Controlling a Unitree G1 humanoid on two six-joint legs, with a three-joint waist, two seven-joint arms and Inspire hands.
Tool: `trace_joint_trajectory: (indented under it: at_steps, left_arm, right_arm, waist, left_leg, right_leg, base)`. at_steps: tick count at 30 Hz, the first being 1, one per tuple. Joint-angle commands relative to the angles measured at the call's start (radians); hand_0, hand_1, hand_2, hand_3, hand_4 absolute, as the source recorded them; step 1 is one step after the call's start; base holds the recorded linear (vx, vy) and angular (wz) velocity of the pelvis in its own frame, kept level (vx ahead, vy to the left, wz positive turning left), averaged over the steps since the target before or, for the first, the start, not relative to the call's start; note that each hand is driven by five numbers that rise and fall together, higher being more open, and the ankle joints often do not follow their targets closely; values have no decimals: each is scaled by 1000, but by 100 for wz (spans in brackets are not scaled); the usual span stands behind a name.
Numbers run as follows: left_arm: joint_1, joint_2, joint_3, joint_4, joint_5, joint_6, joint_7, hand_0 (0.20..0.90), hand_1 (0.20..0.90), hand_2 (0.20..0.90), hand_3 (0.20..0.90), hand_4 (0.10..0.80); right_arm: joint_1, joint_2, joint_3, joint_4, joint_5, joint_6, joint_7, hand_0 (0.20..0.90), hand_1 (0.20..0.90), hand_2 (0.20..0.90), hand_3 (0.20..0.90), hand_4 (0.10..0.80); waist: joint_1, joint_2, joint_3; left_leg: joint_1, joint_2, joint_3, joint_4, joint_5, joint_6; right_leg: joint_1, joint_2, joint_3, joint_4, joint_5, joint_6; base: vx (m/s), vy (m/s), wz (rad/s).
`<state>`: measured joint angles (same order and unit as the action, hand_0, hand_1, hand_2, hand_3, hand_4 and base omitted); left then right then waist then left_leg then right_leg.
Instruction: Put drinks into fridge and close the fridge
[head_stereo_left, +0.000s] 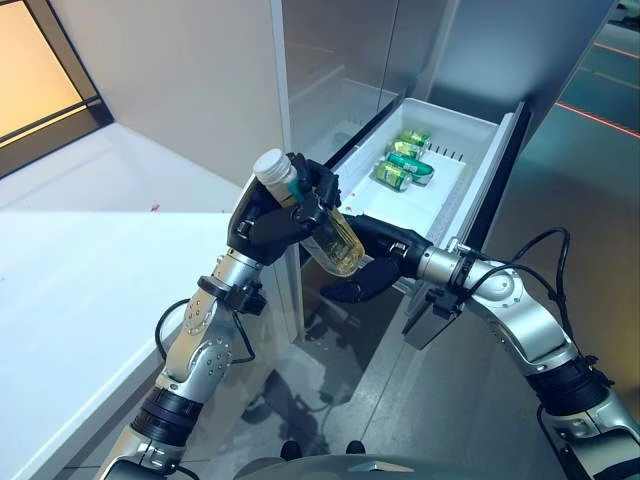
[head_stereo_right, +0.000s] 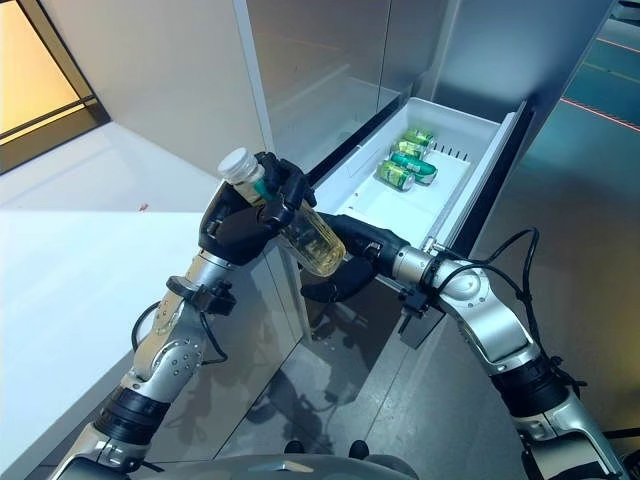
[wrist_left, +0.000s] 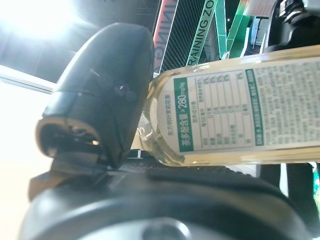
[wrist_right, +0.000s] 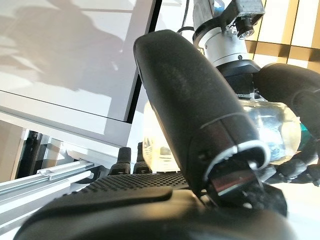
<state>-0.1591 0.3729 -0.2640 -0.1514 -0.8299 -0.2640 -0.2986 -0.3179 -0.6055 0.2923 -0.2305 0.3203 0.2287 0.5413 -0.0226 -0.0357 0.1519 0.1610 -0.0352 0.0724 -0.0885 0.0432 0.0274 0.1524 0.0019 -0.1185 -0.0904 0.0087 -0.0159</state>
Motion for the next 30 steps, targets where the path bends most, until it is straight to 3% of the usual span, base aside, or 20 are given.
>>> trace_joint_trajectory:
  at_steps: [1, 15, 16, 17, 18, 23, 30]
  left_arm:
    - [-201, -35, -37, -49, 32, -138, -7, 300, 300, 300, 200, 100]
    - [-208, 1, -53, -17, 87, -178, 25, 300, 300, 300, 200, 100]
    - [-207, 4, -54, -17, 82, -179, 23, 300, 300, 300, 200, 100]
    - [-207, 4, -54, -17, 81, -180, 23, 300, 300, 300, 200, 100]
    - [-205, 5, -52, -19, 69, -181, 16, 300, 300, 300, 200, 100]
    - [-198, 3, -59, -32, 54, -195, -3, 300, 300, 300, 200, 100]
    - [-222, 23, -78, -36, 195, -246, 64, 300, 300, 300, 200, 100]
  right_arm:
    - [-165, 72, 8, -74, 131, -55, -12, 900, 900, 900, 900, 800]
    - [-144, 100, 14, -2, 251, 29, -96, 900, 900, 900, 900, 800]
    - [-142, 100, 15, 1, 253, 34, -92, 648, 648, 648, 606, 506]
    - [-142, 99, 15, 2, 255, 37, -92, 531, 531, 531, 469, 369]
    - [-135, 99, 14, 1, 264, 62, -81, 300, 300, 300, 200, 100]
    - [-116, 100, 22, 11, 248, 59, -76, 300, 300, 300, 200, 100]
    - [-126, 97, 23, 26, 232, 50, -110, 300, 300, 300, 200, 100]
  waist:
    - [5, -4, -83]
    - [5, 0, -85]
    - [5, 0, -86]
    - [5, 0, -86]
    - [4, 0, -87]
    - [3, 1, -87]
    - [-3, 0, -85]
  left_leg:
    - [5, -7, 4, 1, -76, -6]
    - [9, -8, 6, 1, -75, -6]
    - [8, -8, 6, 1, -75, -6]
    - [8, -8, 6, 1, -75, -6]
    - [8, -8, 5, 1, -75, -7]
    - [8, -6, 8, 1, -74, -7]
    - [8, -6, 10, 1, -76, -5]
  right_leg:
    - [-11, -7, -17, 56, -31, 64]
    - [-9, -10, -23, 56, -31, 66]
    - [-9, -10, -23, 56, -31, 66]
    - [-9, -10, -23, 56, -31, 66]
    - [-9, -10, -21, 54, -30, 67]
    - [-8, -11, -23, 52, -28, 67]
    - [-8, -10, -19, 49, -26, 67]
  base:
    - [0, 0, 0]
    - [0, 0, 0]
    - [0, 0, 0]
    - [0, 0, 0]
    - [0, 0, 0]
    - [0, 0, 0]
    - [0, 0, 0]
